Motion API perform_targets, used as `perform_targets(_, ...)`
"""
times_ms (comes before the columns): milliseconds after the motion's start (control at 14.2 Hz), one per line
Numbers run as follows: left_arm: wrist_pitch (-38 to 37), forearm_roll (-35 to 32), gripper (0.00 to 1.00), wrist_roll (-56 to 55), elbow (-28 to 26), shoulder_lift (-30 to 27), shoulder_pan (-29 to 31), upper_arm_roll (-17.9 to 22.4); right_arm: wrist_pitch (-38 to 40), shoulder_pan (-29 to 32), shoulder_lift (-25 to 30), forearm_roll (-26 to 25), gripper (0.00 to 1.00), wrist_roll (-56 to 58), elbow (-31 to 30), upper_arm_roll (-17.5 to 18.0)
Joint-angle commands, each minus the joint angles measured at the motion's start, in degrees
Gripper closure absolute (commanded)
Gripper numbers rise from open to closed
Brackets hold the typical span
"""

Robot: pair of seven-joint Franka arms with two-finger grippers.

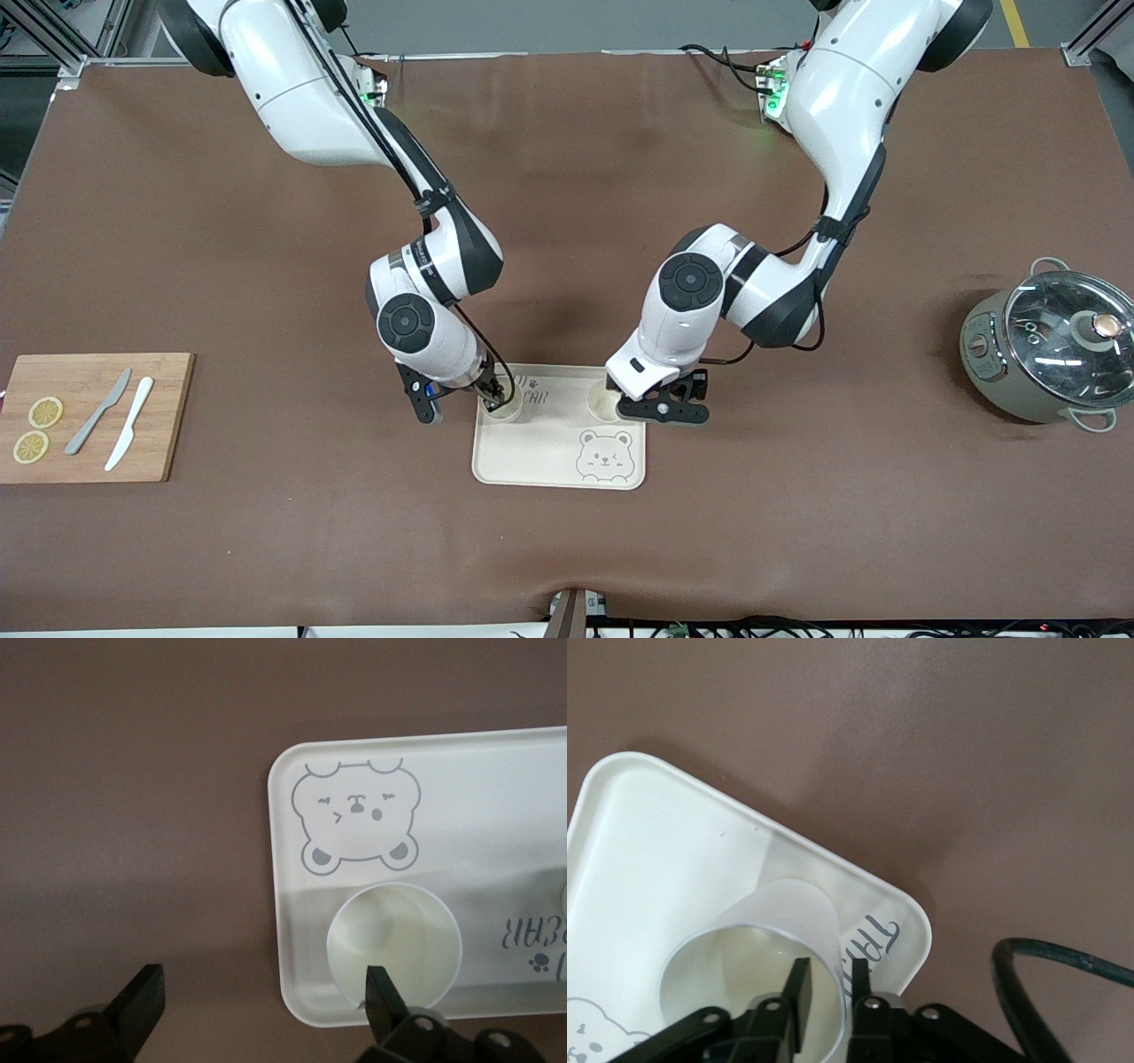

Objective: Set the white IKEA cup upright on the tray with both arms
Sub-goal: 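Open both grippers to release the cups on the tray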

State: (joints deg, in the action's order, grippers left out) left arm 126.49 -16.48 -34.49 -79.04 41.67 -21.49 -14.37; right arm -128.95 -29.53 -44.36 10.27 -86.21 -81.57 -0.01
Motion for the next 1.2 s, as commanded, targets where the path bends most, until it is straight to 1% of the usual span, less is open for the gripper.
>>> perform_targets(0, -6.07, 1.62, 0.00, 0.39, -1.03, -4.13, 0.22, -0.05, 0.97, -0.35, -0.65, -0.16, 0.00, -0.63, 1.77, -0.60)
perform_targets(141, -7.57, 1.71, 0.00, 1.01, -1.73, -5.71, 0.22, -0.05, 1.33, -0.01, 0.14, -0.86, 0.00, -0.36, 1.85, -0.69)
perform_targets(212, -8.36, 1.71, 0.00, 1.27, -1.73, -6.24, 0.48, -0.05, 2.81, 0.26, 0.67, -0.95, 0.00, -0.27, 1.85, -0.69)
perform_targets(283, -8.89, 1.71, 0.00, 1.62, -1.73, -6.51, 1.00, -0.13, 6.91, 0.44, 1.02, -1.04, 0.00, -0.19, 2.64, -0.78)
perform_targets(424, -10.03, 3.37, 0.00, 3.37, -1.82, -7.82, 1.18, -0.13, 16.05, 1.83, 0.85, -0.87, 0.00, -0.18, 8.77, -0.78)
perform_targets(706, -16.79, 6.18, 0.00, 12.14, -2.08, -12.21, 6.00, -0.13, 30.03, 5.78, 1.29, -0.25, 0.00, -0.18, 15.55, -0.61)
perform_targets(848, -18.38, 6.37, 0.00, 15.67, -2.61, -14.50, 9.08, -0.13, 36.54, 8.07, 2.33, -0.51, 0.00, 0.43, 17.76, -0.69)
perform_targets(1059, -19.35, 6.45, 0.00, 19.98, -3.32, -16.61, 13.12, -0.13, 37.89, 12.28, 7.25, -0.08, 0.00, 3.14, 17.41, -0.52)
perform_targets(1130, -19.53, 6.46, 0.00, 20.25, -3.32, -17.05, 13.92, -0.13, 39.72, 13.09, 8.75, -0.33, 0.00, 6.90, 17.32, -0.34)
